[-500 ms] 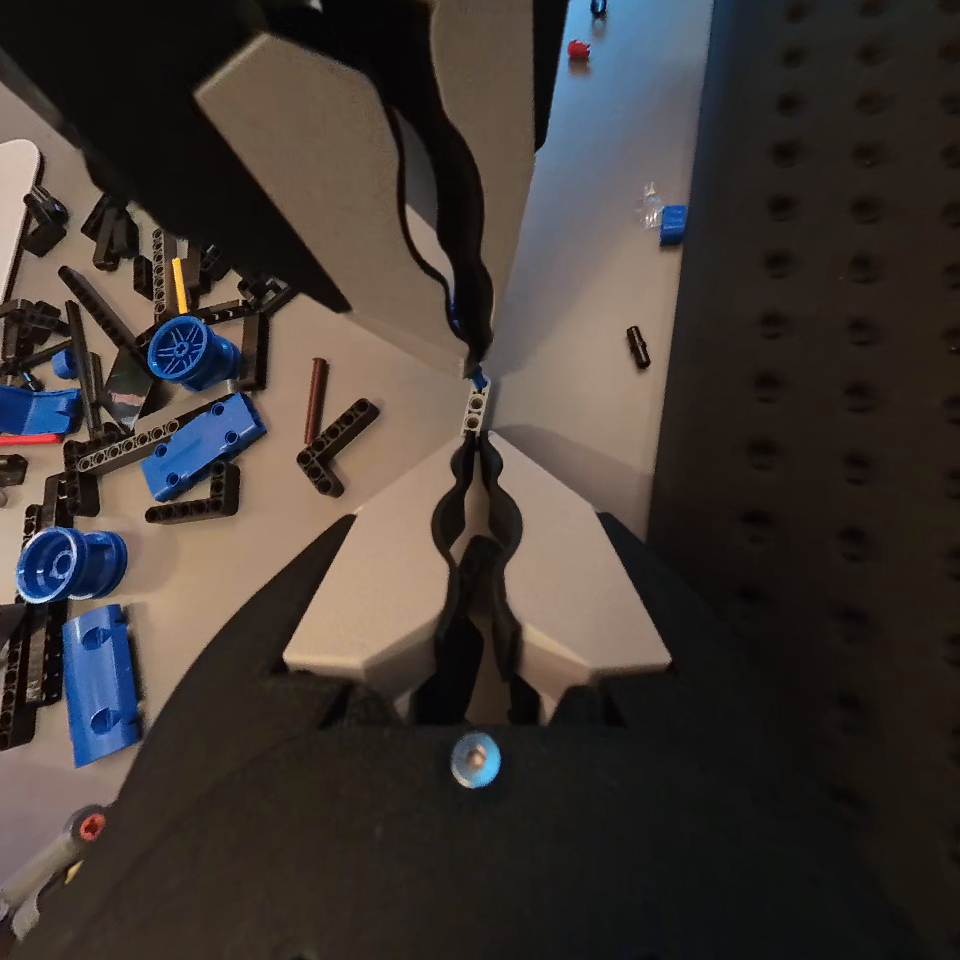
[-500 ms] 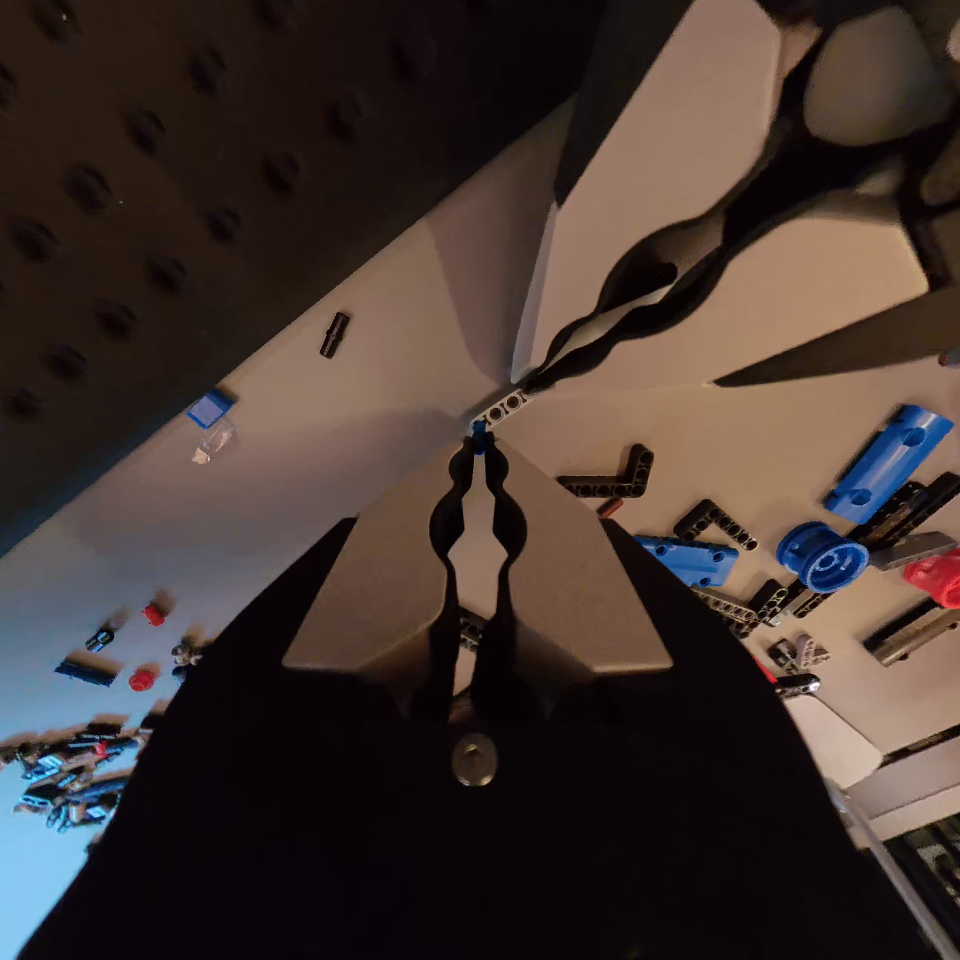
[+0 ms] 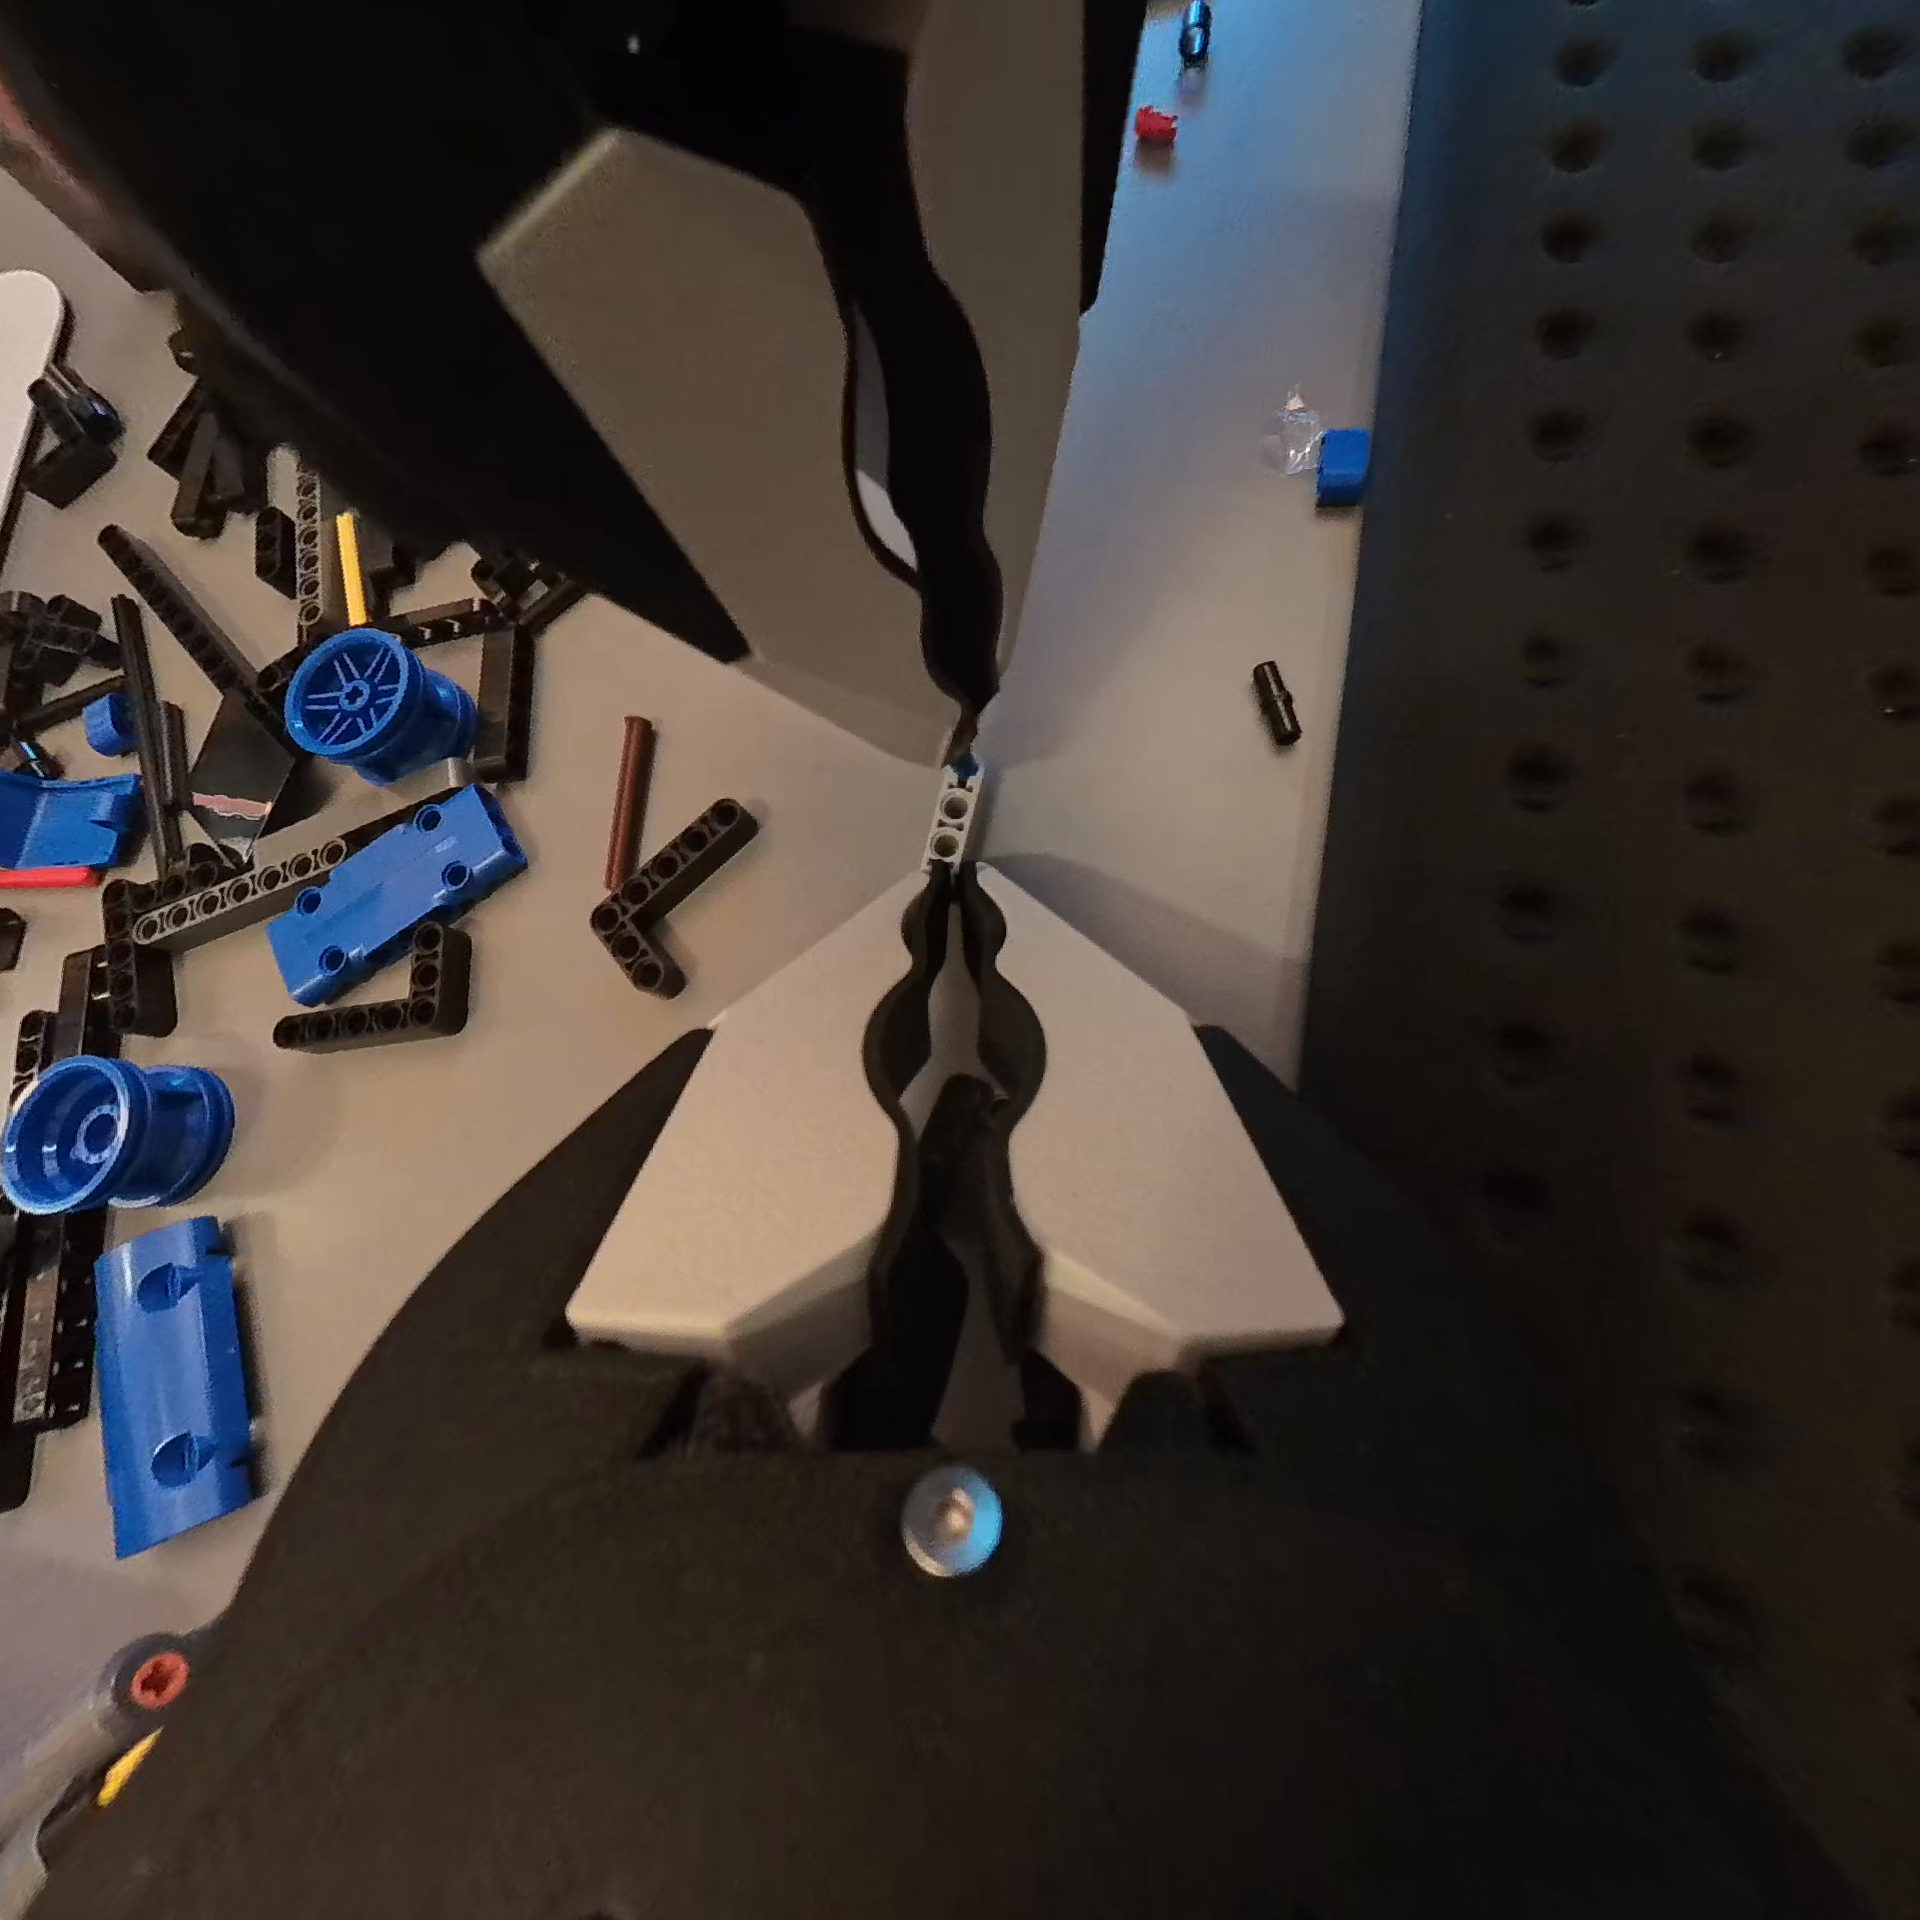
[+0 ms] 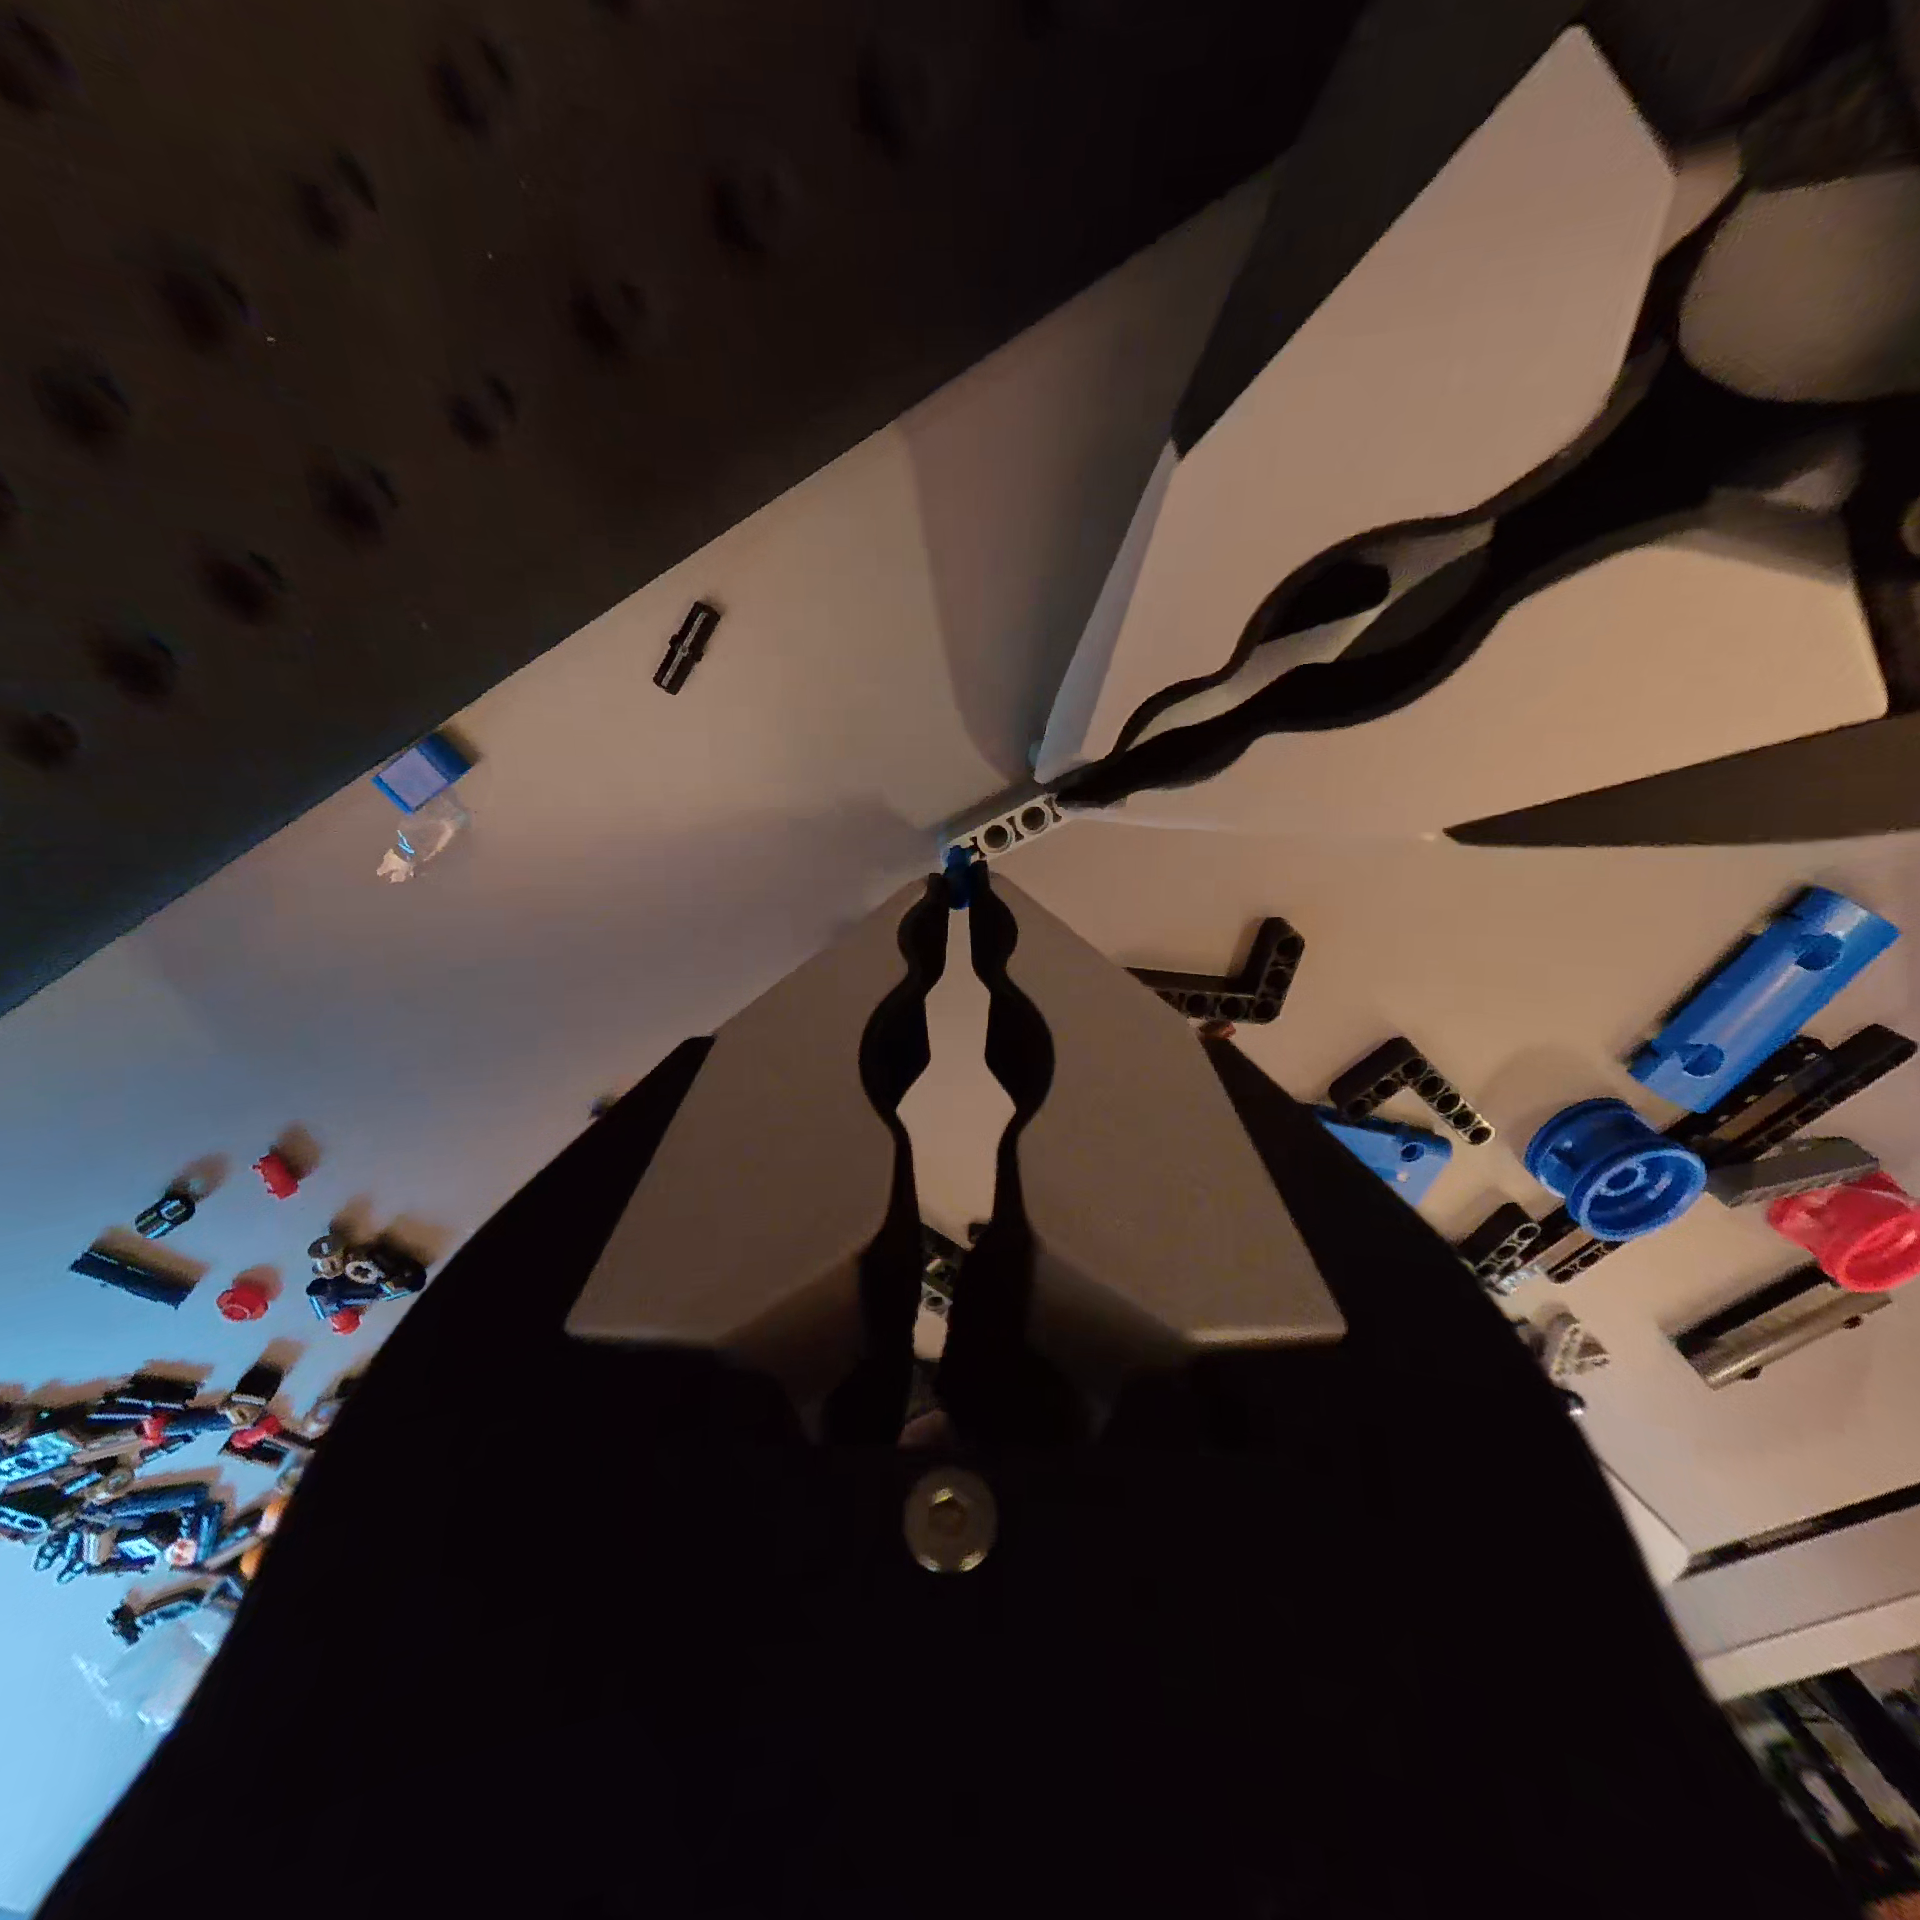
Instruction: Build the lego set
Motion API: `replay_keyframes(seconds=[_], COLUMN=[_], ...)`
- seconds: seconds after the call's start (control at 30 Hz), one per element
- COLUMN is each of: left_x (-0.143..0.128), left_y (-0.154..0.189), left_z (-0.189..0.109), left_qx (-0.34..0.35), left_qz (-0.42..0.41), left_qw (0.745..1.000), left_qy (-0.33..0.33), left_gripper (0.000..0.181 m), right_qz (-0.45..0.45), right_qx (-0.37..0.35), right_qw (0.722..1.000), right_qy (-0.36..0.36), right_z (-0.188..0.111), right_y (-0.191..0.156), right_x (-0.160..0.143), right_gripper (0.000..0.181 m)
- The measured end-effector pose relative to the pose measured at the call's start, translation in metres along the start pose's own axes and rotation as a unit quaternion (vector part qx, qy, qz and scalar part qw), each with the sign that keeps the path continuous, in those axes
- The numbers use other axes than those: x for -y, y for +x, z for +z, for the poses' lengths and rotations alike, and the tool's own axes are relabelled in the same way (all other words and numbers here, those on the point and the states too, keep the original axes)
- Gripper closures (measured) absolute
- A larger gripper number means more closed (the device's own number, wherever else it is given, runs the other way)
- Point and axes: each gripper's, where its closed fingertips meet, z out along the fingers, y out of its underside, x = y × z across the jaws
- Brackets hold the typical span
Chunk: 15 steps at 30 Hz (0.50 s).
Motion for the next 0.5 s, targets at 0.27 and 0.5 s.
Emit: replay_keyframes(seconds=[0.27, 0.5], left_x=[0.0001, -0.0003], left_y=[-0.0003, -0.0010], left_z=[0.0002, -0.0002], left_qx=[-0.004, -0.006], left_qz=[-0.004, -0.007], left_qw=[1.000, 1.000], left_qy=[0.000, 0.001], left_gripper=[0.181, 0.181], right_qz=[0.034, 0.032], right_qx=[0.008, 0.006], right_qw=[0.999, 0.999], right_qy=[0.035, 0.027], right_z=[0.0007, 0.0012], right_y=[-0.0003, 0.0002], right_x=[0.0005, 0.0003], right_gripper=[0.179, 0.179])
